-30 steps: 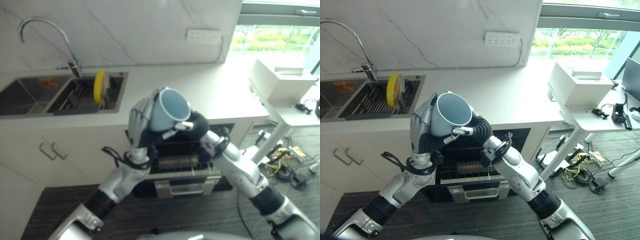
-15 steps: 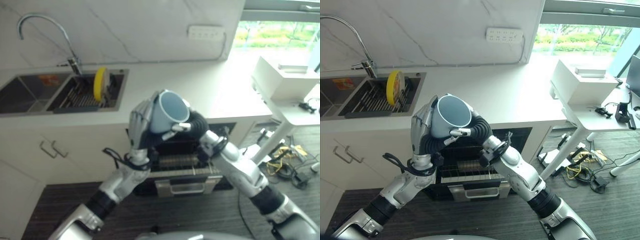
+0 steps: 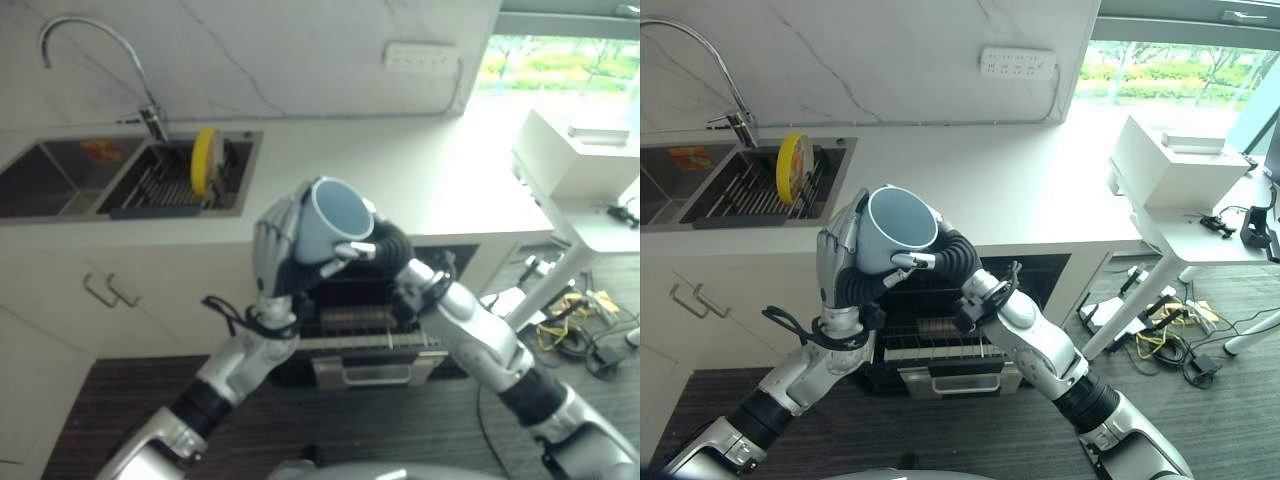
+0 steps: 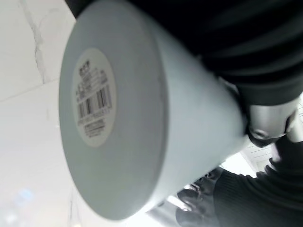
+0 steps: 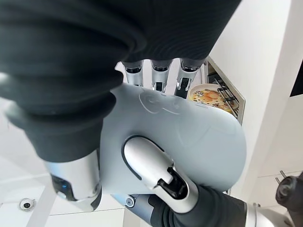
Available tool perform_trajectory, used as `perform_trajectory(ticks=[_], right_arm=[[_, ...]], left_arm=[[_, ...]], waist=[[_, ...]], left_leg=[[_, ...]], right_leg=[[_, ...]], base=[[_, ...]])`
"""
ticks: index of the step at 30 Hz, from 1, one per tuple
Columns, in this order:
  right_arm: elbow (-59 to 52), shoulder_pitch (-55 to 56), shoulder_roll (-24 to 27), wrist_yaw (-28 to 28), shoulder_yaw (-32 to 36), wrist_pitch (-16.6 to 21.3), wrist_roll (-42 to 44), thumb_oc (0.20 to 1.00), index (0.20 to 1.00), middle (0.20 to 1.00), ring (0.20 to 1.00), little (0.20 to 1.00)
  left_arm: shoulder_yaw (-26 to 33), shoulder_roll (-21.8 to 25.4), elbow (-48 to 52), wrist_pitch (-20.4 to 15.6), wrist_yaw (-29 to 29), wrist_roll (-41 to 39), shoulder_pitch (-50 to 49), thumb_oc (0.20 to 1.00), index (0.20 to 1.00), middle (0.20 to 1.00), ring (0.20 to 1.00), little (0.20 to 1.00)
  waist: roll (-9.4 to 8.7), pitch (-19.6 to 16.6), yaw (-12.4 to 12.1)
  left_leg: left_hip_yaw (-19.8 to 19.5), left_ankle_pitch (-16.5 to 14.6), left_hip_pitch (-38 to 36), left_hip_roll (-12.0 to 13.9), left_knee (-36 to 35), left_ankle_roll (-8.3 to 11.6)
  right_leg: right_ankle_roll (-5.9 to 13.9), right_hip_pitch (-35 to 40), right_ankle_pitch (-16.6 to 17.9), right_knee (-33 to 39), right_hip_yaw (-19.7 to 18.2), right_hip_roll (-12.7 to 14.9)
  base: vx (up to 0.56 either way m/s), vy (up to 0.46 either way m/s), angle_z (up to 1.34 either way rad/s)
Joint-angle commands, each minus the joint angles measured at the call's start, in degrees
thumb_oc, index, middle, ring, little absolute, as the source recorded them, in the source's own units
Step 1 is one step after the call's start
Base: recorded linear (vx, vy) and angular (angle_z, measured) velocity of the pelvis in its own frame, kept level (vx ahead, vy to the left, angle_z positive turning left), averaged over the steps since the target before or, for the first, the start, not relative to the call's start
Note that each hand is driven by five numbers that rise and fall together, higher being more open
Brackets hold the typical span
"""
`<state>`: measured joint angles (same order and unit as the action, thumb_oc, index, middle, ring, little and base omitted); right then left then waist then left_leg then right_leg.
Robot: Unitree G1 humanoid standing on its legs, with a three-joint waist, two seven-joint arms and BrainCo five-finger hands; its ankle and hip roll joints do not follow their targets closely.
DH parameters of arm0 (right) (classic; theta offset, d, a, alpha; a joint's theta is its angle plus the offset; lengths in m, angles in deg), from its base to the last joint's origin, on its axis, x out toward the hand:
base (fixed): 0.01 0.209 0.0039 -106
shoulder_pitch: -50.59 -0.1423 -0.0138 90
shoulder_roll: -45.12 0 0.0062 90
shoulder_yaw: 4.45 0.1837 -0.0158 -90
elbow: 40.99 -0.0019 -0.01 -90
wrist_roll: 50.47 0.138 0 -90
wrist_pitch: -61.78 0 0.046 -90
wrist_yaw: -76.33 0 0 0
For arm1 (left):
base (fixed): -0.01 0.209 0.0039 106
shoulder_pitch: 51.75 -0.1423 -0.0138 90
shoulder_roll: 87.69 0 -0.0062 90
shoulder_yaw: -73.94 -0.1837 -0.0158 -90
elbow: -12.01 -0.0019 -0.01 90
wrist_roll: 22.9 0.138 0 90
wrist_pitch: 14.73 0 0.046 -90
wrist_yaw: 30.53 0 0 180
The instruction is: Place the dishes in the dishwasher.
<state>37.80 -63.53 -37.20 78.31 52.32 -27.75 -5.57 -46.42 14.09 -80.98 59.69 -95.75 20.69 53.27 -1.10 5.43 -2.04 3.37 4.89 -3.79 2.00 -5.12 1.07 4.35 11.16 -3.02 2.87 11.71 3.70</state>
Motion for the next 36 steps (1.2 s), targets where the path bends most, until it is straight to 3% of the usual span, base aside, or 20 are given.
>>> perform_trajectory(ticks=[1, 13, 14, 15, 16, 17, 21, 23, 27, 36], right_arm=[[-2.22, -8.94, -4.17, 1.64, -1.14, 3.69, -0.72, 0.200, 0.200, 0.200, 0.200, 0.200], [-1.73, -9.69, -4.79, -0.63, -0.92, 5.40, -0.55, 0.200, 0.200, 0.200, 0.200, 0.200], [-1.72, -9.66, -4.86, -0.75, -0.81, 5.42, -0.53, 0.200, 0.200, 0.200, 0.200, 0.200], [-1.62, -9.64, -5.03, -1.11, -0.75, 5.69, -0.62, 0.200, 0.200, 0.200, 0.200, 0.200], [-1.57, -9.63, -5.13, -1.38, -0.65, 5.78, -0.57, 0.200, 0.200, 0.200, 0.200, 0.200], [-1.63, -9.52, -5.22, -2.27, -0.39, 6.10, 0.09, 0.200, 0.200, 0.200, 0.200, 0.200], [-1.51, -8.62, -5.65, -4.58, 0.64, 7.64, 1.07, 0.200, 0.200, 0.200, 0.200, 0.200], [-0.70, -7.53, -6.59, -7.52, 2.34, 11.43, 1.78, 0.200, 0.200, 0.200, 0.200, 0.200], [-1.35, -5.20, -6.74, -9.23, 5.19, 14.80, 5.00, 0.200, 0.200, 0.200, 0.200, 0.200], [-1.47, -1.31, -7.00, -11.38, 9.16, 18.73, 4.56, 0.200, 0.200, 0.200, 0.200, 0.200]], left_arm=[[-6.82, -0.37, -2.94, -2.63, 1.67, 1.82, 6.68, 0.200, 0.200, 0.200, 0.200, 0.200], [-7.30, -0.55, -4.04, -3.54, 1.31, 2.13, 6.15, 0.200, 0.200, 0.200, 0.200, 0.200], [-7.27, -0.56, -4.03, -3.66, 1.33, 2.07, 6.10, 0.235, 0.235, 0.235, 0.235, 0.235], [-7.32, -0.65, -4.11, -3.76, 1.20, 2.03, 6.01, 0.592, 0.592, 0.592, 0.592, 0.592], [-7.29, -0.73, -4.28, -3.86, 1.18, 1.27, 5.86, 0.856, 0.856, 0.856, 0.856, 0.856], [-6.98, -1.04, -4.67, -3.94, 1.24, 0.56, 5.44, 1.000, 1.000, 1.000, 1.000, 1.000], [-6.32, -1.24, -5.05, -3.83, 1.32, 0.77, 4.77, 1.000, 1.000, 1.000, 1.000, 1.000], [-5.96, -1.37, -4.99, -3.36, 1.37, 1.42, 4.11, 1.000, 1.000, 1.000, 1.000, 1.000], [-5.17, -0.94, -5.39, -2.72, 1.32, 1.13, 2.93, 1.000, 1.000, 1.000, 1.000, 1.000], [-2.57, -0.99, -7.17, -2.08, 0.31, 0.63, 0.81, 1.000, 1.000, 1.000, 1.000, 1.000]], waist=[[-1.47, -0.89, -1.45], [-1.30, -0.85, -1.73], [-1.29, -0.85, -1.74], [-1.28, -0.82, -1.77], [-1.26, -0.79, -1.79], [-1.22, -0.76, -1.80], [-1.13, -0.70, -1.73], [-0.95, -0.57, -1.64], [-0.65, -0.53, -1.23], [0.24, -0.48, 0.02]], left_leg=[[-1.67, -8.12, -3.51, -0.47, 1.68, -0.14], [-1.54, -8.10, -3.49, -0.46, 1.66, -0.14], [-1.55, -8.12, -3.47, -0.47, 1.70, -0.15], [-1.57, -8.15, -3.47, -0.48, 1.72, -0.17], [-1.57, -8.14, -3.44, -0.48, 1.77, -0.17], [-1.52, -8.13, -3.54, -0.47, 1.69, -0.21], [-1.31, -8.05, -3.65, -0.37, 1.61, -0.21], [-1.22, -8.01, -3.79, -0.30, 1.55, -0.21], [-0.76, -8.40, -4.27, -0.28, 1.32, -0.28], [0.07, -8.33, -4.96, -0.15, 1.10, -0.38]], right_leg=[[2.72, -4.17, -0.60, -5.29, -1.14, 2.26], [2.63, -4.10, -0.64, -5.30, -0.88, 2.30], [2.62, -4.11, -0.66, -5.31, -0.88, 2.30], [2.60, -4.13, -0.68, -5.36, -0.87, 2.29], [2.57, -4.12, -0.69, -5.38, -0.87, 2.30], [2.52, -4.06, -0.70, -5.36, -0.89, 2.28], [2.48, -4.02, -0.68, -5.36, -0.91, 2.25], [2.41, -3.87, -0.68, -5.35, -0.83, 2.24], [2.48, -3.63, -1.09, -5.34, -0.98, 2.28], [2.11, -3.47, -1.22, -5.43, -1.79, 2.00]], base=[[0.00, 0.000, 0.00], [0.00, 0.000, 0.00], [0.00, 0.000, 0.00], [0.00, 0.000, 0.00], [0.00, 0.000, 0.00], [0.00, 0.000, 0.00], [0.00, 0.000, 0.00], [0.00, 0.000, 0.00], [-0.02, 0.004, 0.00], [0.00, 0.001, 0.00]])
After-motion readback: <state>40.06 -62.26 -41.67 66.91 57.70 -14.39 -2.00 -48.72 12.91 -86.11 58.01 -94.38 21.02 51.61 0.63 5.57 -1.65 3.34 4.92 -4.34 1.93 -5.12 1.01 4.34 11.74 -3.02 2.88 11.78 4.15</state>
